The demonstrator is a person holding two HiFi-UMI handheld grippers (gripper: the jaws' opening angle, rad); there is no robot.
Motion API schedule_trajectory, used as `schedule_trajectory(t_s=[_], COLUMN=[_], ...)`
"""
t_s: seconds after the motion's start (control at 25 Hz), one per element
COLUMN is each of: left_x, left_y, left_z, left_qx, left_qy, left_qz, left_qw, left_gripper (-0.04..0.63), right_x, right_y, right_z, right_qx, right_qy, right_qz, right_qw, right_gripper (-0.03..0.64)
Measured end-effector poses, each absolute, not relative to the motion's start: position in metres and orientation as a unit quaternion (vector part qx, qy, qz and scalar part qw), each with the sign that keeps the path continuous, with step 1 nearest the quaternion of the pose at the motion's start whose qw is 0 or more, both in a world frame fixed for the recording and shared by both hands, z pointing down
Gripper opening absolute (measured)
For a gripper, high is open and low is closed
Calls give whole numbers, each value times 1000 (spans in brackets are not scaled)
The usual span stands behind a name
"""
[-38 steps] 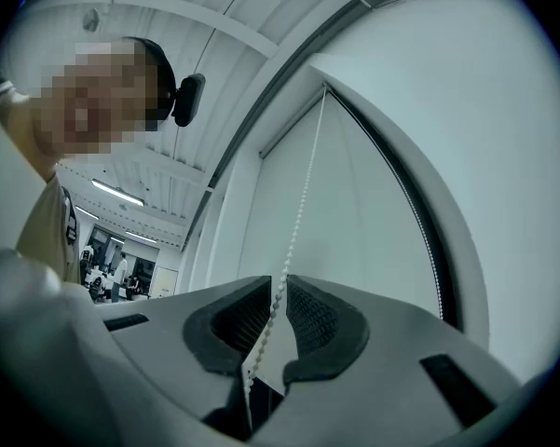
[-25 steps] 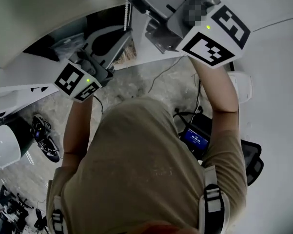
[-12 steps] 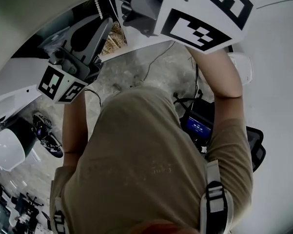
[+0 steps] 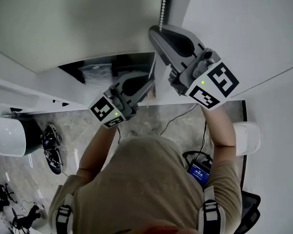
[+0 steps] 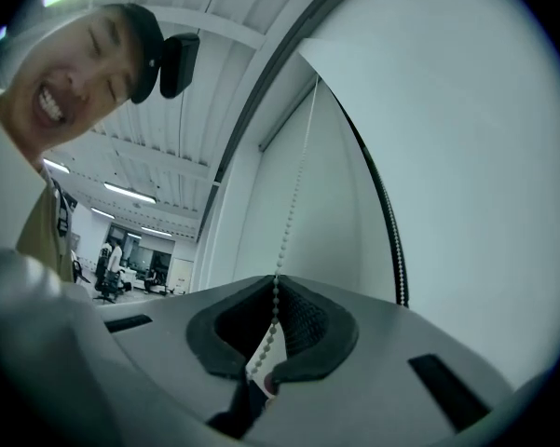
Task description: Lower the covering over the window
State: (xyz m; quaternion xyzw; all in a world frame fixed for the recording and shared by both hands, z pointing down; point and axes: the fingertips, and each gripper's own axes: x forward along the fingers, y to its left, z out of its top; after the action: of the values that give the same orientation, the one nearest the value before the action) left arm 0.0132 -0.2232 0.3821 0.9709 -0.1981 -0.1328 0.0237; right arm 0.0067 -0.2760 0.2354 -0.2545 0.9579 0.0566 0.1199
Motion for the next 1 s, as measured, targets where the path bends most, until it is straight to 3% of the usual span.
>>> schedule_trajectory(t_s=[0.04, 0.12, 0.28, 0.4, 0.52, 0.64, 0.68, 0.84, 0.92, 1.0], left_x=[4, -17, -31, -15, 1, 2, 3, 2, -6, -13], left_y=[-225, -234, -246, -254, -261, -271, -272, -273, -274, -274], left_z=[377, 360, 296, 252, 236, 237, 238, 243, 246, 253], left_qx=[967, 954, 945, 952, 956, 956, 957, 954, 950, 949], left_qy=[-204, -226, -247, -238, -236, -246, -244, -256, -272, -277], left_qz=[-150, -190, -214, -184, -155, -148, -149, -142, -141, -135], left_qw=[28, 44, -10, -65, -80, -57, -49, -61, -69, -66], left_gripper=[43, 167, 187, 199, 196, 53, 35, 25, 25, 25], right_x=[9, 10, -13, -22, -26, -27, -26, -17, 1, 22], right_y=[-280, -283, -264, -261, -255, -253, -253, -246, -241, -244], right_z=[238, 260, 344, 355, 350, 350, 350, 349, 330, 294], right_qx=[-265, -270, -240, -230, -226, -227, -229, -226, -227, -242], right_qy=[955, 957, 970, 971, 972, 971, 970, 972, 969, 960], right_qz=[59, 39, -10, -31, -28, -38, -41, -4, 12, 18], right_qw=[116, 102, 40, 58, 63, 70, 72, 67, 97, 143], right_gripper=[12, 11, 11, 11, 11, 11, 11, 12, 152, 163])
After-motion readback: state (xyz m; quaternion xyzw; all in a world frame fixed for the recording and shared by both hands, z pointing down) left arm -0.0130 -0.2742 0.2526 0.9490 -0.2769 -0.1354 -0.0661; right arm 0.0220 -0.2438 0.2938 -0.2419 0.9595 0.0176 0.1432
